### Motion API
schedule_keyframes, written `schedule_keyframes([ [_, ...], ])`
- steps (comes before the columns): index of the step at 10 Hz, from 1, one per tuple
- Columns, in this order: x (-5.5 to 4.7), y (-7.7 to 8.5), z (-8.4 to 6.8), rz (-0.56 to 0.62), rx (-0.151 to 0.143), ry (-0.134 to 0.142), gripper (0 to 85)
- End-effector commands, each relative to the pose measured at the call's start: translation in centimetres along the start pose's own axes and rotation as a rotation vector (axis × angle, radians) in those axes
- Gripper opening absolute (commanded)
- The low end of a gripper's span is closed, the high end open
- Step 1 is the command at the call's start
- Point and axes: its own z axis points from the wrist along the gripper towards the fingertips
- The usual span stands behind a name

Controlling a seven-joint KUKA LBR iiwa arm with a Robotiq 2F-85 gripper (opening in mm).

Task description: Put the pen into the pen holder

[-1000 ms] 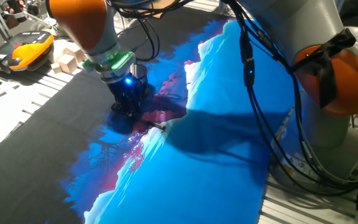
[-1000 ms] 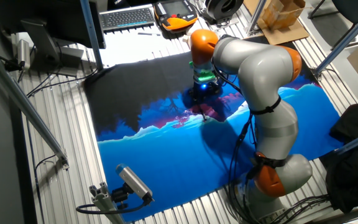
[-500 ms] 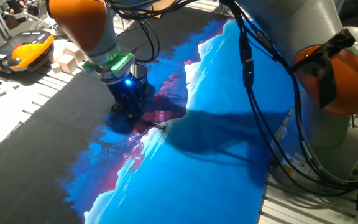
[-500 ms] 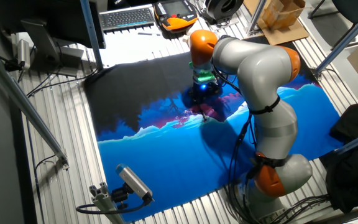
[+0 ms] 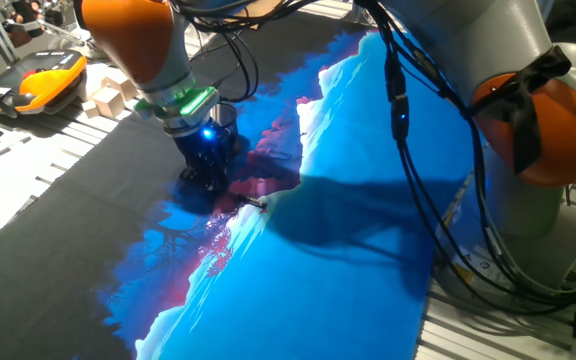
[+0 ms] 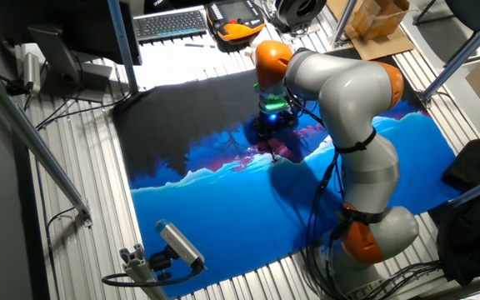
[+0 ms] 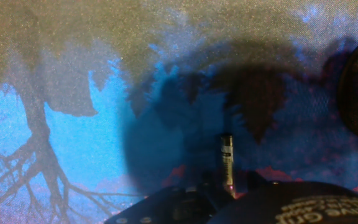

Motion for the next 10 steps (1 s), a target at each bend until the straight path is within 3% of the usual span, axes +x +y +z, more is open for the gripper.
schedule_keyframes([
  [1,0.0,0.0,0.0,-0.002,-0.006,0.000,17.0],
  [4,0.0,0.0,0.0,-0.016,-0.006,0.000,17.0],
  [5,0.0,0.0,0.0,-0.024,-0.001,0.005,0.0],
  [7,0.0,-0.1,-0.4,-0.045,0.013,0.009,0.0],
  [10,0.0,-0.6,-2.6,-0.054,0.037,0.018,0.0],
])
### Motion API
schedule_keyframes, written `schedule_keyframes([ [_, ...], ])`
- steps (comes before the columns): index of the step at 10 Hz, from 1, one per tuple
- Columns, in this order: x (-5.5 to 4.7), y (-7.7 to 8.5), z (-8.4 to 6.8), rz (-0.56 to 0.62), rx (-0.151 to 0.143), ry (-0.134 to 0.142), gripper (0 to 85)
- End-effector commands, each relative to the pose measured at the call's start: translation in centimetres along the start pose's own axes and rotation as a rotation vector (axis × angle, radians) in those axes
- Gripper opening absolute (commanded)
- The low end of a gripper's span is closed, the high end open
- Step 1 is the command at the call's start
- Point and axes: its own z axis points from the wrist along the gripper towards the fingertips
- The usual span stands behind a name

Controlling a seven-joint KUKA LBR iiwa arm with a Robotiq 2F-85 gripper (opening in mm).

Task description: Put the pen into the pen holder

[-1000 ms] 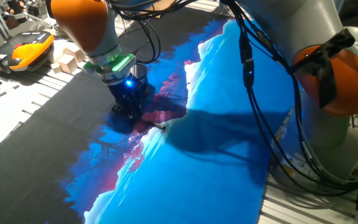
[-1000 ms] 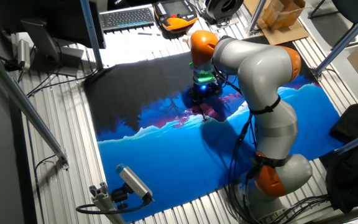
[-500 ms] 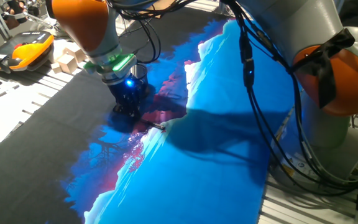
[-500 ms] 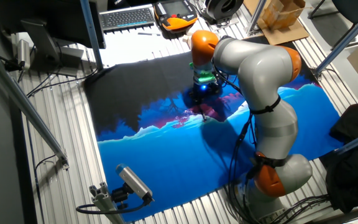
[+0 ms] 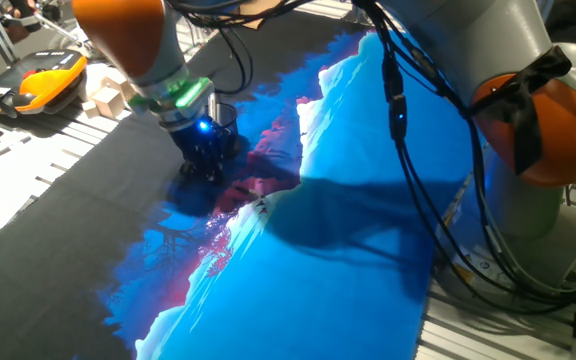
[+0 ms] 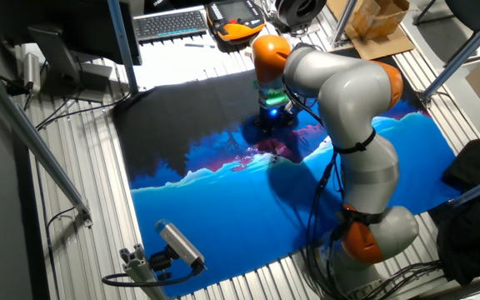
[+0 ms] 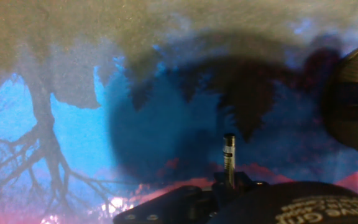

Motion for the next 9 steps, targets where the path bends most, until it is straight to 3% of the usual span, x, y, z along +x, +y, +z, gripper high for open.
schedule_keyframes([
  [1,0.2,-0.2,-0.8,0.006,-0.002,-0.004,0.0],
  [3,0.7,-0.3,-2.2,0.039,-0.023,-0.026,0.0],
  [7,1.0,-0.1,-4.8,0.074,-0.018,-0.023,0.0],
  [9,1.1,-0.2,-6.9,0.083,-0.021,-0.006,0.0],
])
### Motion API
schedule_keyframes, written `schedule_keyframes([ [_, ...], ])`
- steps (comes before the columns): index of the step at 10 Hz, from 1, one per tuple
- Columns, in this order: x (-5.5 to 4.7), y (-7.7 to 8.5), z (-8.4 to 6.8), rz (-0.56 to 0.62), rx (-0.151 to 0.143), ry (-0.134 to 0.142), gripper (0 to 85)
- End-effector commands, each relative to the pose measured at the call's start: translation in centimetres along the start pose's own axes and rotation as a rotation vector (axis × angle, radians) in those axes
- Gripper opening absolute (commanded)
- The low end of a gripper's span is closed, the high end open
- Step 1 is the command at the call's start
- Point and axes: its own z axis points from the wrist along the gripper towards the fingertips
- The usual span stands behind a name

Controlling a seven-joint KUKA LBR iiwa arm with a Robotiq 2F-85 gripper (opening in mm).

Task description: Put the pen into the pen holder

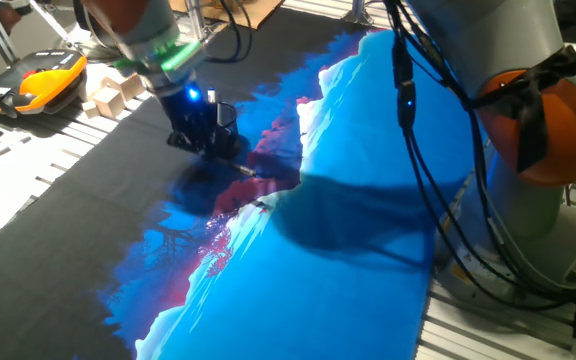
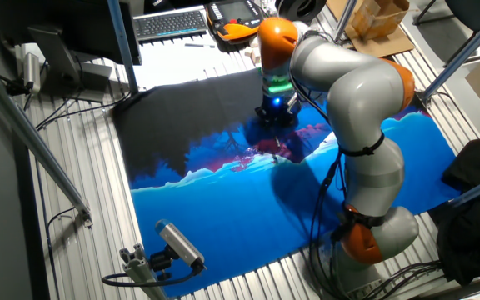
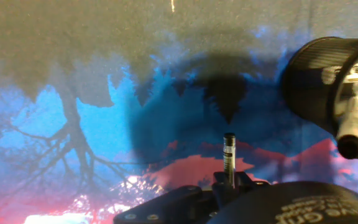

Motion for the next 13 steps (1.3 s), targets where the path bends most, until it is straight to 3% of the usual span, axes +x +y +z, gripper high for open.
schedule_keyframes([
  [1,0.1,-0.2,-1.3,0.004,0.000,0.004,0.0],
  [3,0.3,-1.1,-3.6,0.015,-0.009,0.001,0.0],
  [4,0.6,-1.9,-4.7,0.028,-0.010,-0.034,0.0],
  [5,0.7,-2.6,-5.3,0.039,-0.013,-0.059,0.0],
  [7,0.8,-3.5,-6.1,0.040,0.008,-0.077,0.0],
  [11,0.5,-5.0,-7.9,0.090,-0.019,-0.127,0.0],
  [12,0.5,-5.4,-8.5,0.106,-0.022,-0.150,0.0],
  [13,0.5,-5.6,-8.9,0.119,-0.014,-0.190,0.0],
])
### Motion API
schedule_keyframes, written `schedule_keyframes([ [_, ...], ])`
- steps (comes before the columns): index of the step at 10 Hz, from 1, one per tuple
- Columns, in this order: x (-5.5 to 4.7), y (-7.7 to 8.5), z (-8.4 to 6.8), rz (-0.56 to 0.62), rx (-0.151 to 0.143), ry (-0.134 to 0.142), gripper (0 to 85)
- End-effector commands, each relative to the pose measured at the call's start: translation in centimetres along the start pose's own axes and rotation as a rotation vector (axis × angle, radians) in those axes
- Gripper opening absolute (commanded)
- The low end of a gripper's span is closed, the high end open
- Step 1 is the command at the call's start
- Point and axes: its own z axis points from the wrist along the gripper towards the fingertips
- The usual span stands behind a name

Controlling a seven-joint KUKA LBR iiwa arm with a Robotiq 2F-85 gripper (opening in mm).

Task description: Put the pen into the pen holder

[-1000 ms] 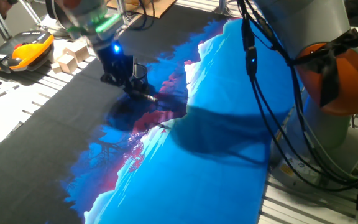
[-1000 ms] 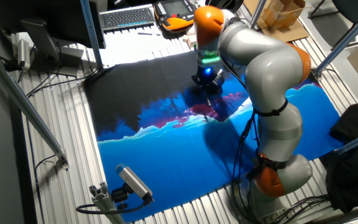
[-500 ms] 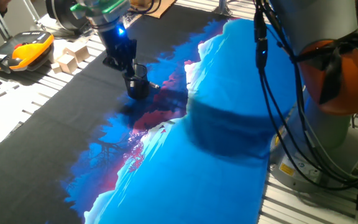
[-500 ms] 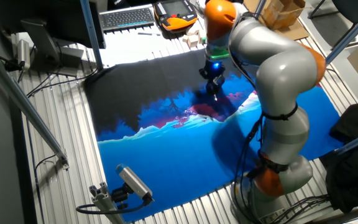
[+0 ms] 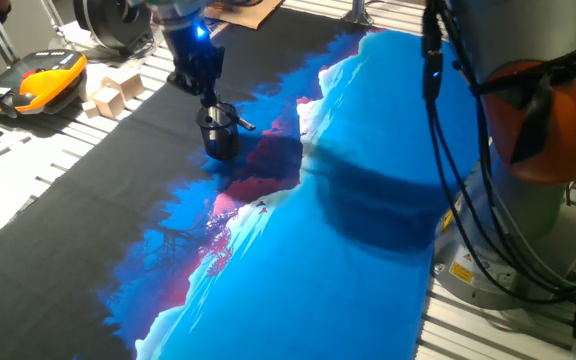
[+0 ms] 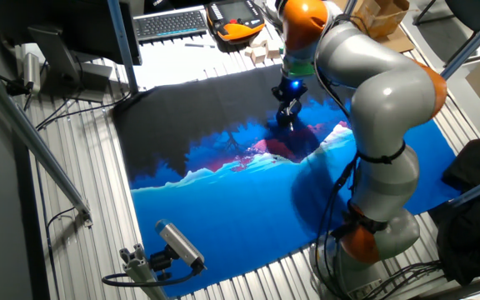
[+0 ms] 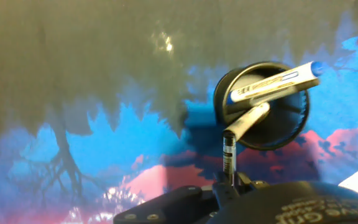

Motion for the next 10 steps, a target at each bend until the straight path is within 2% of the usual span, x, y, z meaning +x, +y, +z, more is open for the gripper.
schedule_keyframes([
  [1,-0.1,-0.2,-0.2,0.003,0.015,-0.029,0.0],
  [2,-0.2,-0.5,-0.4,0.007,0.023,-0.050,0.0],
  [4,-0.5,-1.0,-0.6,0.025,0.015,-0.073,0.0],
  [6,-0.8,-1.1,-0.6,0.063,0.023,-0.124,0.0],
  [9,-1.6,-1.7,-0.7,0.094,0.017,-0.146,0.0],
  [10,-2.0,-1.9,-0.7,0.116,0.016,-0.164,0.0],
])
